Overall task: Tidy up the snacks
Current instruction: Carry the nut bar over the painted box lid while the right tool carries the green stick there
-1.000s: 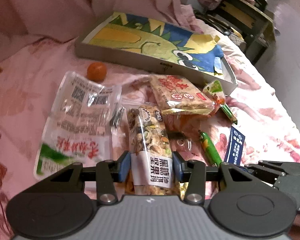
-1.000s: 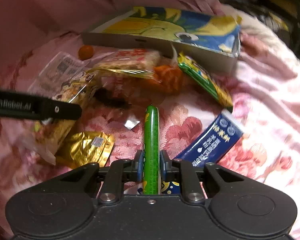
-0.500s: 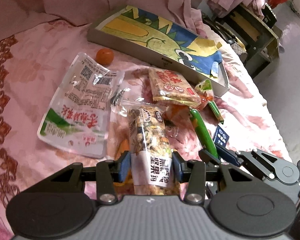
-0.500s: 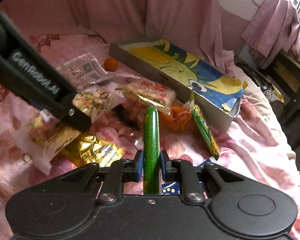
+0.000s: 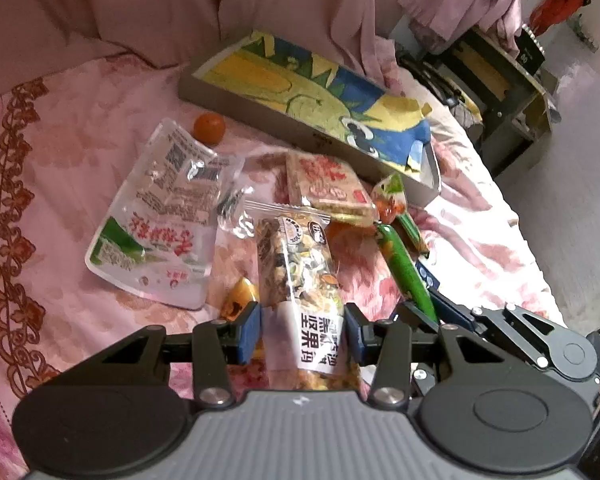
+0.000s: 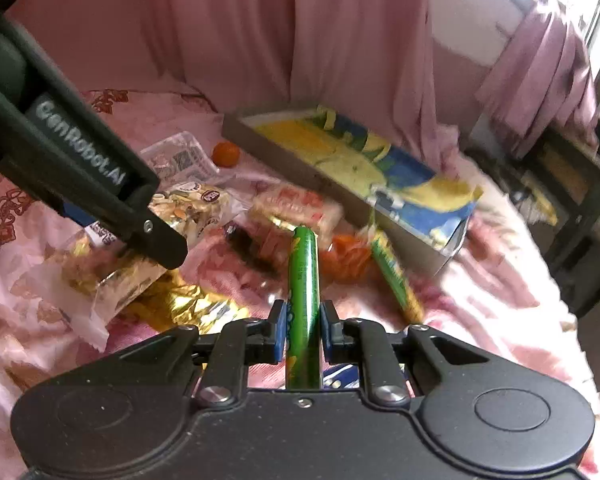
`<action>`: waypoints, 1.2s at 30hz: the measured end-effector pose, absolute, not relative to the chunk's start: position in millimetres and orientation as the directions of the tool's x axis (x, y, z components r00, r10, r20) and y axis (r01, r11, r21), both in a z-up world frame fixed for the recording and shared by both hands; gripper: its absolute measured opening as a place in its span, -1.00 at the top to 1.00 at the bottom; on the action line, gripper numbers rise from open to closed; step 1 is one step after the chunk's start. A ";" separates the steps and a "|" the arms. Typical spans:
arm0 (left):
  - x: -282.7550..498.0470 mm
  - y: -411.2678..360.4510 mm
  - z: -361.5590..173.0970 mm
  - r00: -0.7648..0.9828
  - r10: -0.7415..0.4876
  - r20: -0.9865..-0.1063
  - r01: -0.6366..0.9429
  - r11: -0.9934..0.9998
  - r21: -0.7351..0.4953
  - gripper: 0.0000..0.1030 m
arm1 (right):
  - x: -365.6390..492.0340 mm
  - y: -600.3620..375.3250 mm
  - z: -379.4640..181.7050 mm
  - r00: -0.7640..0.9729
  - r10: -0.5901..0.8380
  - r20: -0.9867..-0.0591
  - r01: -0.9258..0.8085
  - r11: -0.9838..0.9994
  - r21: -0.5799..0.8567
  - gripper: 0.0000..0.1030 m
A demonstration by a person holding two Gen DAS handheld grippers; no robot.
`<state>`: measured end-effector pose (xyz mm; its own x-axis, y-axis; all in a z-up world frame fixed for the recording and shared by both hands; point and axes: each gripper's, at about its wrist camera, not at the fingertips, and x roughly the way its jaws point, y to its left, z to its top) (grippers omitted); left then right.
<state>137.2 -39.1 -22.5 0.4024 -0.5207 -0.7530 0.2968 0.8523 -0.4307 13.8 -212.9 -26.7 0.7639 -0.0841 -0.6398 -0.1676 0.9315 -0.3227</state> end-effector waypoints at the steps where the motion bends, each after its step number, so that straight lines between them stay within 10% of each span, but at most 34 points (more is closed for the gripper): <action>1: 136.2 -38.3 -21.1 0.412 -0.521 -0.748 0.299 0.853 -0.429 0.06 | 13.1 -212.2 -25.0 0.773 -0.086 -0.629 -0.164 0.930 -0.328 0.64; 26: 245.6 -83.4 7.2 0.669 -0.548 -0.503 0.331 0.825 -0.459 0.06 | 107.3 -263.6 -9.7 0.942 -0.212 -0.259 0.047 0.850 -0.524 0.64; 36: 338.2 -126.4 -13.3 0.674 -0.502 -0.543 0.242 0.844 -0.479 0.06 | 183.3 -290.1 -24.7 0.939 -0.219 -0.266 0.075 0.883 -0.463 0.64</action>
<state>338.2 -126.5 -13.3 0.6739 -0.5015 -0.5426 0.2421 0.8437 -0.4791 183.3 -290.1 -24.7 0.9388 -0.2192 -0.2656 0.0754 0.8834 -0.4625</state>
